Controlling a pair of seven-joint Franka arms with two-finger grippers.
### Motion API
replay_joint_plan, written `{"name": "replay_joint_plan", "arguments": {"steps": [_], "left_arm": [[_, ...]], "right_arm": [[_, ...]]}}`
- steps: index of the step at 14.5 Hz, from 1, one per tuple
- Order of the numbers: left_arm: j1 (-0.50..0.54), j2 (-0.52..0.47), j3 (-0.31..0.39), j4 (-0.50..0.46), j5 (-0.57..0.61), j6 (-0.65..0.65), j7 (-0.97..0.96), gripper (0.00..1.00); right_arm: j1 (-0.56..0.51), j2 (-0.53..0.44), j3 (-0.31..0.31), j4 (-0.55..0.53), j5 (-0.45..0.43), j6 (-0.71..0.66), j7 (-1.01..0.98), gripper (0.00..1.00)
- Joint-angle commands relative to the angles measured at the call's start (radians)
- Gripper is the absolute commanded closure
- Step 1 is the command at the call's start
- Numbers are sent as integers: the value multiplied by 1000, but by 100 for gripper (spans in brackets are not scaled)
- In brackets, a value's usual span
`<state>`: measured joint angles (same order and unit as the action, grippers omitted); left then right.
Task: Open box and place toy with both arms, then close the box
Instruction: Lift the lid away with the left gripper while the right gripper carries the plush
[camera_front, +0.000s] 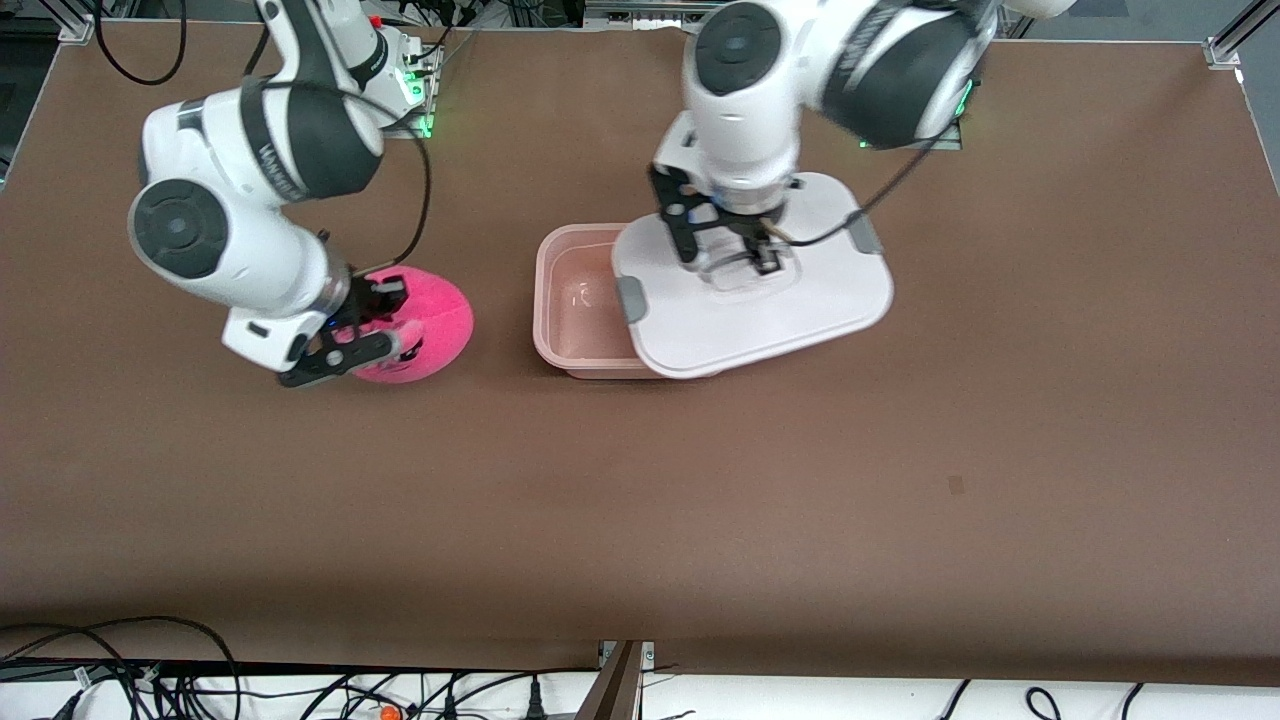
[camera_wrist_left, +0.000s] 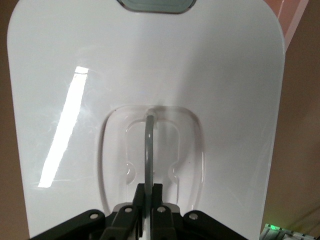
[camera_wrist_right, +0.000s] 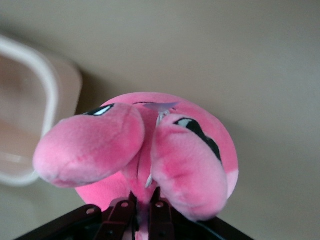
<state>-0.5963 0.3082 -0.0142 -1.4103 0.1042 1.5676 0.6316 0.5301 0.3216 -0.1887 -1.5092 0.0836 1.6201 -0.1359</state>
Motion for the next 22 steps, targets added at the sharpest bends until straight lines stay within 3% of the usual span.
{"name": "replay_joint_plan", "arguments": {"steps": [1,6,12,17,22], "left_arm": [[169,-46,-20,-4,2,-27,197,100],[424,-35,-9,65,-18,-80,518,100],[633,3,-7,65,-11,-78,807,100],[719,5,-6,65,-1,-80,847,100],[724,40,-6,63,0,-78,847,100]], "right_arm": [[103,14,-9,101,-39,-97,-111,100],[296,77,-9,168,-64,-97,-269,100],[479,269,-9,358,-156,-92,-334,100],[499,342,-9,386,-159,-80,-335,100],[502,428,-9,379,-173,-49,-326,100]]}}
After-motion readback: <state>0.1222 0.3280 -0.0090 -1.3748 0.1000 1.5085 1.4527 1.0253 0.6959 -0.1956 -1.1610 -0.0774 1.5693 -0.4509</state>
